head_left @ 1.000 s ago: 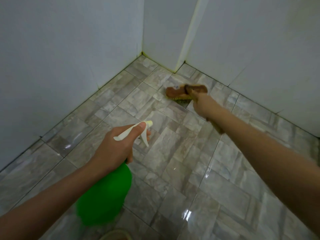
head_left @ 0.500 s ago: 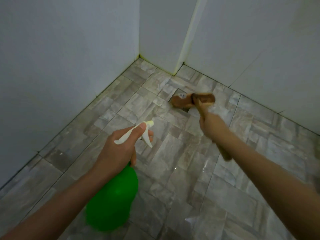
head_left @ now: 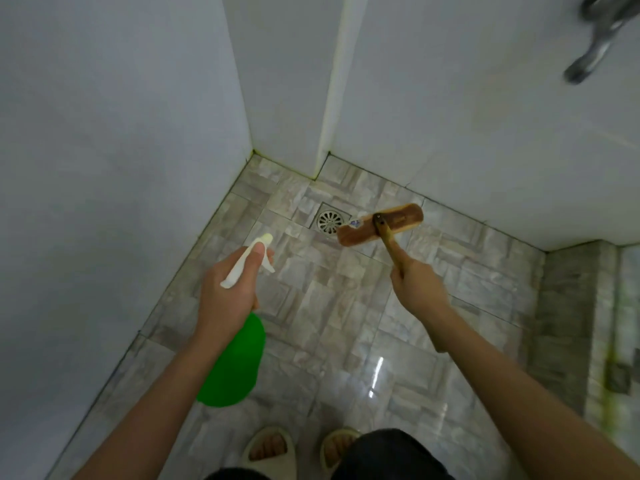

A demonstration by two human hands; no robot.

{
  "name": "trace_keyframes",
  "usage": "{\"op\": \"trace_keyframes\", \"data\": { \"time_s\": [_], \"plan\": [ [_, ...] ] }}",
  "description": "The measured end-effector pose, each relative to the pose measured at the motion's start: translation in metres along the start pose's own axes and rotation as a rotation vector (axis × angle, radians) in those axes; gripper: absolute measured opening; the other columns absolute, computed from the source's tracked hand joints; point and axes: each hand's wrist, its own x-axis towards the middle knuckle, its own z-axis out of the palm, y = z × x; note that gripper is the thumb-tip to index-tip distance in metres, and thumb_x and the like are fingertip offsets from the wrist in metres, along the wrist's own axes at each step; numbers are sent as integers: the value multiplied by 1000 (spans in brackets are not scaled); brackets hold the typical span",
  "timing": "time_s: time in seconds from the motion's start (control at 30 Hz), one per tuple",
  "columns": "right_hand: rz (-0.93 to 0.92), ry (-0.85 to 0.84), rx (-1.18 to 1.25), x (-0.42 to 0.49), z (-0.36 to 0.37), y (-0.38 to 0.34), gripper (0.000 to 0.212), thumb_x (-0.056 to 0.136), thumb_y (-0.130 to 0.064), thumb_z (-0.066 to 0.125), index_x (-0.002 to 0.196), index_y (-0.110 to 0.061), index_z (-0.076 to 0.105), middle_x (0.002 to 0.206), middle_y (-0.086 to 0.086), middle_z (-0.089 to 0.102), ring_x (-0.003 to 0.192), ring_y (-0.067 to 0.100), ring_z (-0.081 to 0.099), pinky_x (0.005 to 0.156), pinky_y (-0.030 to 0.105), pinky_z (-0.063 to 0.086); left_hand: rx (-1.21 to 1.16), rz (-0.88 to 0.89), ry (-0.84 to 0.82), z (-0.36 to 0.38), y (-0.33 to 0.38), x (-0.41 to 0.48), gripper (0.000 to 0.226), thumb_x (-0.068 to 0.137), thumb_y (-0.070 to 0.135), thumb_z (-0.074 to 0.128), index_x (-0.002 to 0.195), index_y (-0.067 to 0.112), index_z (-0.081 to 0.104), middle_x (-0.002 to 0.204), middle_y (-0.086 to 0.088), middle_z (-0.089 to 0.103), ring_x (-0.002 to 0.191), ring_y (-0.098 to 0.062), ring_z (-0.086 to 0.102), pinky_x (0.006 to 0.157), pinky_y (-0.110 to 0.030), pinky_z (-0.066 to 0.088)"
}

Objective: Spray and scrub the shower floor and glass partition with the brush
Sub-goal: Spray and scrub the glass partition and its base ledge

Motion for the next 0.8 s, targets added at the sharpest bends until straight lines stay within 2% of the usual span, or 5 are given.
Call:
{"op": "trace_keyframes", "data": {
  "time_s": [0.1,0.23,0.53,0.7,0.8],
  "plan": [
    [67,-6,-16,-32,-51,-17,69,99,-17,35,148,-48,-3,60,6,54,47,17,49,38,26,37,-24,-3,3,-16,59,-31,26,104,34,53,85,43,69,41,7,51,40,-6,45,44,-19,40],
    [131,-9,2,-81,-122,-32,64,100,-20,35,150,-42,2,65,5,57,53,19,55,43,28,43,-55,-55,10,-36,136,-75,30,102,36,52,87,23,75,41,3,52,38,-9,47,42,-20,41],
    [138,47,101,-225,-295,-55,74,98,-18,36,144,-52,-11,58,4,55,49,21,55,45,33,48,-37,32,-104,-65,319,-178,27,101,37,54,99,21,75,45,12,58,48,-5,54,49,-13,41],
    [275,139,193,-309,-398,-58,55,97,-21,39,147,-40,25,65,8,61,57,26,62,56,42,56,-41,103,-177,-80,435,-239,24,104,38,52,100,30,75,46,-1,49,41,-13,46,41,-18,39],
    [214,268,191,-352,-450,-59,68,96,-19,41,147,-51,9,62,5,57,54,20,57,55,36,53,-38,201,-246,-85,487,-267,28,104,44,52,98,33,77,66,-12,64,45,-20,46,45,-24,42]
  ]
}}
